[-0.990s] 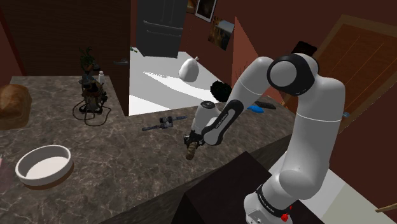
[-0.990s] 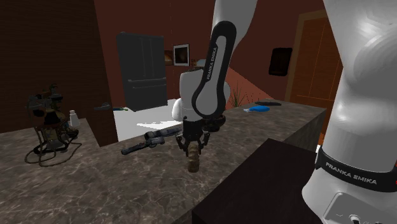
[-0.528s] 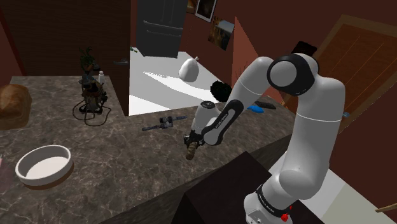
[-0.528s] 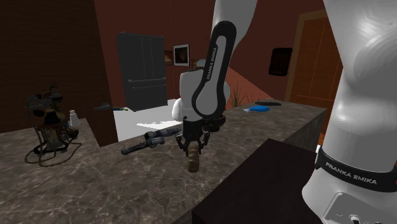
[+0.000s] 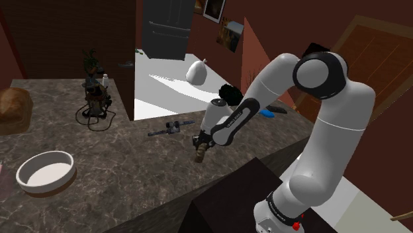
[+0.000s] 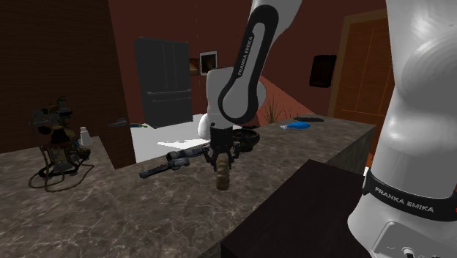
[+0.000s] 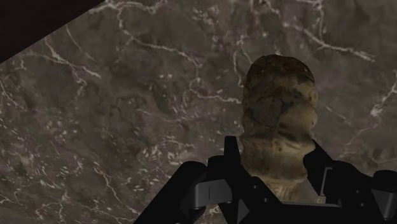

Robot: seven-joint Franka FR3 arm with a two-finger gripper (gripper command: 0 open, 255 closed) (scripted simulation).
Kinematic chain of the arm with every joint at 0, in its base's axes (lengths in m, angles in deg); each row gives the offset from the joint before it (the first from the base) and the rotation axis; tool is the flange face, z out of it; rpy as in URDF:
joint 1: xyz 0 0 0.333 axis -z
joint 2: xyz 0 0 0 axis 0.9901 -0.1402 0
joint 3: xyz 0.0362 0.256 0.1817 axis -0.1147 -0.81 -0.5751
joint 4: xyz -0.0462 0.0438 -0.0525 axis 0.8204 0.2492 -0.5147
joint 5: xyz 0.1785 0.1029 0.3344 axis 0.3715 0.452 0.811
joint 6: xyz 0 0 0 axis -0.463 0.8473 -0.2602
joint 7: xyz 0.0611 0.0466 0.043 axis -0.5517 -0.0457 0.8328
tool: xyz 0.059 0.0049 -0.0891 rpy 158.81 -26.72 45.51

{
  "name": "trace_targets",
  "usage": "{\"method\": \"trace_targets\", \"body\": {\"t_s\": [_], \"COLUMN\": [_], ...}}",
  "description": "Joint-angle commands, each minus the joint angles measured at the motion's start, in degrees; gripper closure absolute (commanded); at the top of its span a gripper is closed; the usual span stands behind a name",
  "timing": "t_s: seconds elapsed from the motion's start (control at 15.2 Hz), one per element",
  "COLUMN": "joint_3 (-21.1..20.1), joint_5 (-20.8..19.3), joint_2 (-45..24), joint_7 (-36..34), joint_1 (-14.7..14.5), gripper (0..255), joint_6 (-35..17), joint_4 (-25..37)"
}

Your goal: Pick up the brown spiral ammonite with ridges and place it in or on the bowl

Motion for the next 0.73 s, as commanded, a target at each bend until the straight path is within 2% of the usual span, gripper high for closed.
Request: {"method": "trace_targets", "body": {"t_s": [0.0, 0.66], "joint_3": [-1.0, -4.4], "joint_5": [1.1, 7.5], "joint_2": [1.8, 10.7], "joint_7": [1.1, 6.4], "joint_1": [0.8, 3.0], "gripper": [255, 255], "joint_6": [1.4, 8.9], "joint_4": [-0.4, -1.6]}}
